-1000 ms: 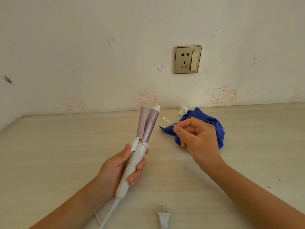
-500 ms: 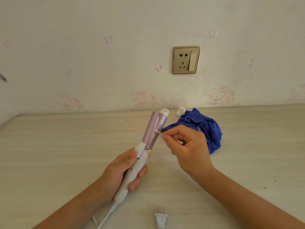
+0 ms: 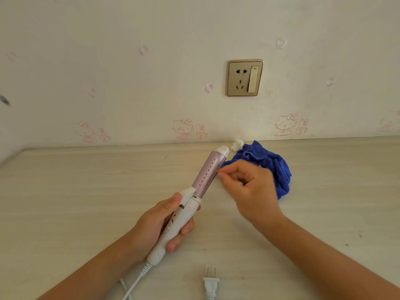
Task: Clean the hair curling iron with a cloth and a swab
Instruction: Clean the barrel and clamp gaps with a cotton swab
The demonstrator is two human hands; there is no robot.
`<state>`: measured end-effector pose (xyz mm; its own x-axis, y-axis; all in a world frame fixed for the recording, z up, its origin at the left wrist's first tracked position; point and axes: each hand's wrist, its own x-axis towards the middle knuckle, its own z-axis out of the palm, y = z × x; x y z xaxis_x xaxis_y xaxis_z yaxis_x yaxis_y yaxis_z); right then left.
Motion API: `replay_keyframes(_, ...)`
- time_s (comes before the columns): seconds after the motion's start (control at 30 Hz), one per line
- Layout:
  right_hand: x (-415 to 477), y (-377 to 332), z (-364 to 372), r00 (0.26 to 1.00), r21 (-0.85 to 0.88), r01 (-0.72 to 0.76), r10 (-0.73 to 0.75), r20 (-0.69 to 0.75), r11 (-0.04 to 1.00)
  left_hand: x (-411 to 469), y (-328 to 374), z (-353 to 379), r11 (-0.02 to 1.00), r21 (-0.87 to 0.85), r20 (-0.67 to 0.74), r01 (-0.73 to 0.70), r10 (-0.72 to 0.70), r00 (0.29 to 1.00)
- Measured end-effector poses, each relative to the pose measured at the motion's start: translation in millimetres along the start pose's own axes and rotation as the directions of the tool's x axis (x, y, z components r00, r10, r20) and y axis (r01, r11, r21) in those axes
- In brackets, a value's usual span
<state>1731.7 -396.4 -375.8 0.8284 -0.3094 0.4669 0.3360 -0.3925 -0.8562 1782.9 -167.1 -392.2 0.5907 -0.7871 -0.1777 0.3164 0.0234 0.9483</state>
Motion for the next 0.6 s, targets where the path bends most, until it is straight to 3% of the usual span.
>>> replay_keyframes(0.07, 3.9, 1.8, -3.8, 0.998, 0.024, -0.030, 0.031, -0.047, 0.999, -0.5, 0.4, 1.1, 1.000, 0.013, 0.000, 0.010, -0.010, 1.000)
replay_keyframes(0.2, -16.1, -3.1, 16.5, 0.981, -0.001, 0.062, -0.061, 0.185, 0.998, -3.1, 1.7, 0.9, 0.999, -0.051, 0.007, -0.002, 0.002, 1.000)
replay_keyframes(0.27, -18.7, -5.3, 19.4, 0.972, -0.025, 0.071, -0.063, 0.228, 0.997, -3.5, 2.6, 0.8, 0.998, -0.067, 0.011, -0.005, 0.005, 1.000)
replay_keyframes(0.4, 7.5, -0.9, -8.2, 0.999, -0.005, -0.034, 0.033, -0.018, 0.999, -1.8, 1.7, 3.7, 1.000, -0.012, 0.007, 0.012, -0.012, 1.000)
replay_keyframes(0.47, 10.4, 0.3, -11.6, 0.997, 0.010, -0.047, 0.047, -0.053, 0.999, -1.7, 1.0, 4.8, 1.000, 0.015, 0.001, 0.004, -0.004, 1.000)
replay_keyframes(0.6, -19.3, -6.1, 20.3, 0.969, -0.022, 0.056, -0.049, 0.244, 0.998, -3.5, 0.4, 1.6, 0.999, -0.026, -0.010, -0.031, 0.031, 0.999)
